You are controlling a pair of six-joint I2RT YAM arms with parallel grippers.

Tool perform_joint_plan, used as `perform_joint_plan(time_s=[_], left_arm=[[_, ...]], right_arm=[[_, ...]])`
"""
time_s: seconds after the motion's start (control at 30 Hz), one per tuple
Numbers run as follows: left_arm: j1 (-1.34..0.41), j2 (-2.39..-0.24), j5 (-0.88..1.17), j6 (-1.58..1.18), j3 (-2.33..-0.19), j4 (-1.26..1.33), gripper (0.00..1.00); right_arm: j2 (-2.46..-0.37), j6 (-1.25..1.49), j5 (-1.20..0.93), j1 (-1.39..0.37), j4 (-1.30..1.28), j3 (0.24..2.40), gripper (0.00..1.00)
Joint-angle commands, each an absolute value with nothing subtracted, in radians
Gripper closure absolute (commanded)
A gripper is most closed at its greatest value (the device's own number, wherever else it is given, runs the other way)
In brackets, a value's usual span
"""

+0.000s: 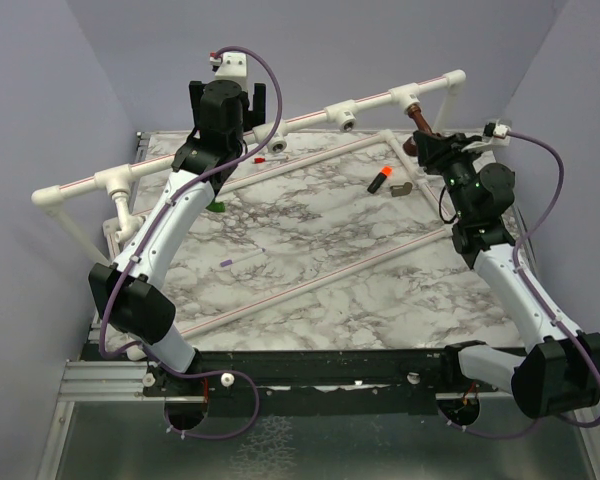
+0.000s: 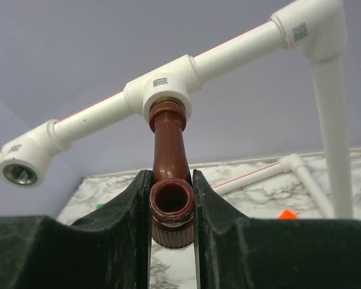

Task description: Install the water faucets

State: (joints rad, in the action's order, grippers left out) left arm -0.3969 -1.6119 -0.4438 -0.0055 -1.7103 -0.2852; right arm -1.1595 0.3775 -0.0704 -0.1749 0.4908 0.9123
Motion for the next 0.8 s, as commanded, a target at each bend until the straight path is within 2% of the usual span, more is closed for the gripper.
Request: perform_joint_plan(time_s=[0.0, 0.5, 0.77], left_arm=[[-0.434, -1.611, -0.416, -0.009, -1.683, -0.361, 0.03], [-0.435, -1.609, -0.416, -0.006, -1.683, -0.361, 0.03], [-0.436, -1.615, -0.413, -0.008, -1.683, -0.36, 0.03]], right_arm=[[-1.132, 0.733, -0.036, -0.184, 0.485, 0.955, 1.0], [-1.21, 1.411, -0.147, -0.184, 0.434, 0.959, 1.0], [-1.227, 1.723, -0.249, -0.184, 0.541, 0.894, 1.0]])
